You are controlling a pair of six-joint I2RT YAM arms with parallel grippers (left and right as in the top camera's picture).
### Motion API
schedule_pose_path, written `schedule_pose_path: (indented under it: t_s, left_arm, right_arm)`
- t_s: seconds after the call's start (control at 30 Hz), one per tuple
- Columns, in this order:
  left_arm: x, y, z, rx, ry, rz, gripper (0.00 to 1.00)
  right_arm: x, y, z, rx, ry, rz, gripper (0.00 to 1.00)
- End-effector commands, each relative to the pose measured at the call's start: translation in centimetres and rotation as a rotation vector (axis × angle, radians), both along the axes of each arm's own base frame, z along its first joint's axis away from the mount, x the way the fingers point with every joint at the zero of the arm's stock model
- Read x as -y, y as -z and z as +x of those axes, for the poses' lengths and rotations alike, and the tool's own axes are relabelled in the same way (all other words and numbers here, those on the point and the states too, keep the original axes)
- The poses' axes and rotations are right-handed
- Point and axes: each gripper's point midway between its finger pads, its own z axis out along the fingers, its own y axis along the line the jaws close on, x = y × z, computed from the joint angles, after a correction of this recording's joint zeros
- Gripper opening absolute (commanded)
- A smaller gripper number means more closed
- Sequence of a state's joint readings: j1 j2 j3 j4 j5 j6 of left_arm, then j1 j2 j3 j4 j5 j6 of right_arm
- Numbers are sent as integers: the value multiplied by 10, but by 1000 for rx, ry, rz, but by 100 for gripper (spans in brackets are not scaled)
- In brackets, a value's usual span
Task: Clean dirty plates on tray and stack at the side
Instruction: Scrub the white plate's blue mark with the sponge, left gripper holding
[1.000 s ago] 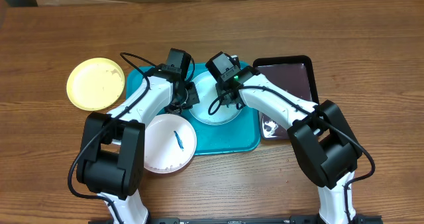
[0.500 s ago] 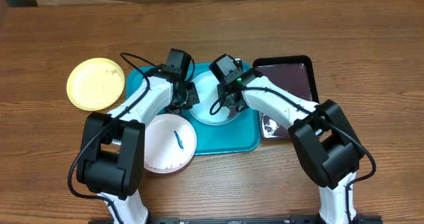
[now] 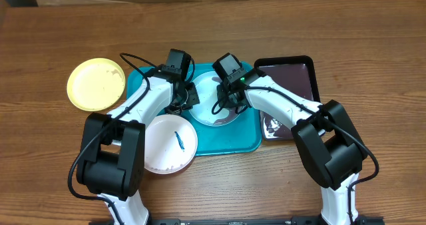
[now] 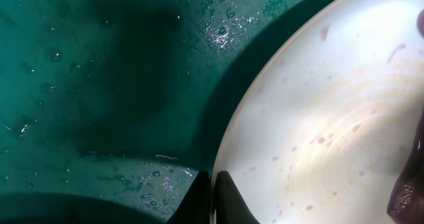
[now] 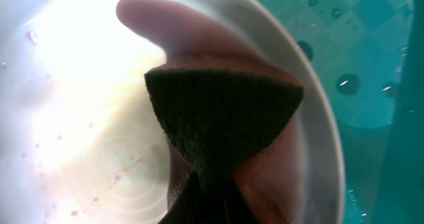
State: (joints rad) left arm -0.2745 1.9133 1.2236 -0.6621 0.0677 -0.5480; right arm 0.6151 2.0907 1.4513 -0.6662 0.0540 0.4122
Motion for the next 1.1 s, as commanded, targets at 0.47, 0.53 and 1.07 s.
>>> schedule_pose_path:
  t_s: [0.47,0.53,1.07]
  left_arm:
    - [1,4,-6,-8,16,5,4]
    - [1,4,-6,-8,17,5,4]
    - [1,4,-6,-8,21,7,4]
  right_arm:
    - [-43,11,-48,-222,-74,230,4]
    - [-44,10,-49,-230,-60,239,4]
    - [-76,-12,-39,-218,-128,436,4]
